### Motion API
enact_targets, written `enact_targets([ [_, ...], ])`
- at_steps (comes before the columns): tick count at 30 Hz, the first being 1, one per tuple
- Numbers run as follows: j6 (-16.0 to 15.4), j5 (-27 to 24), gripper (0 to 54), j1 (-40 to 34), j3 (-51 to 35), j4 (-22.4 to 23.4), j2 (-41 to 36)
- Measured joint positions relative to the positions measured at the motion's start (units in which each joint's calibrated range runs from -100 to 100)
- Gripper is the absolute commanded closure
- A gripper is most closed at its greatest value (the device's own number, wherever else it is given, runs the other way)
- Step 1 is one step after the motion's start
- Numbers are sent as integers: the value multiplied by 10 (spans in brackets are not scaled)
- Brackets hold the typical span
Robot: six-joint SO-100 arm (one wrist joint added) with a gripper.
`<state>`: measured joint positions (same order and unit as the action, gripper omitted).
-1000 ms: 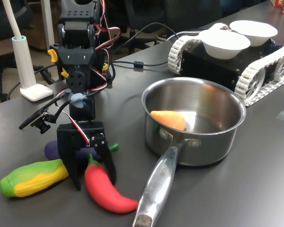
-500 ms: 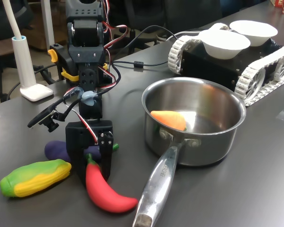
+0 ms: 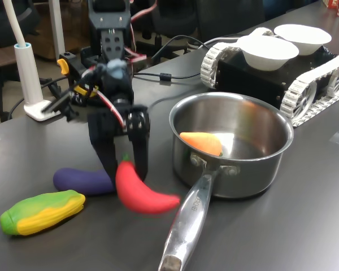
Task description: Pick up the chilli and place them in the pan
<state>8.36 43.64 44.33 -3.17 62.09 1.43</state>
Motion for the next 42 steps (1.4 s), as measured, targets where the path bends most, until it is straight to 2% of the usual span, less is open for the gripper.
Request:
enact_targets([
  [4,-3,-16,534,-22,6,8,-42],
  [12,-8,-71,534,-68,90,13,-164],
  [18,-13,-140,535,-149,152,14,-285],
  [24,-13,-222,535,-199,167,14,-379],
  [31,-11,-283,536,-230,168,26,-452],
  [42,-12,-352,536,-292,253,30,-532],
])
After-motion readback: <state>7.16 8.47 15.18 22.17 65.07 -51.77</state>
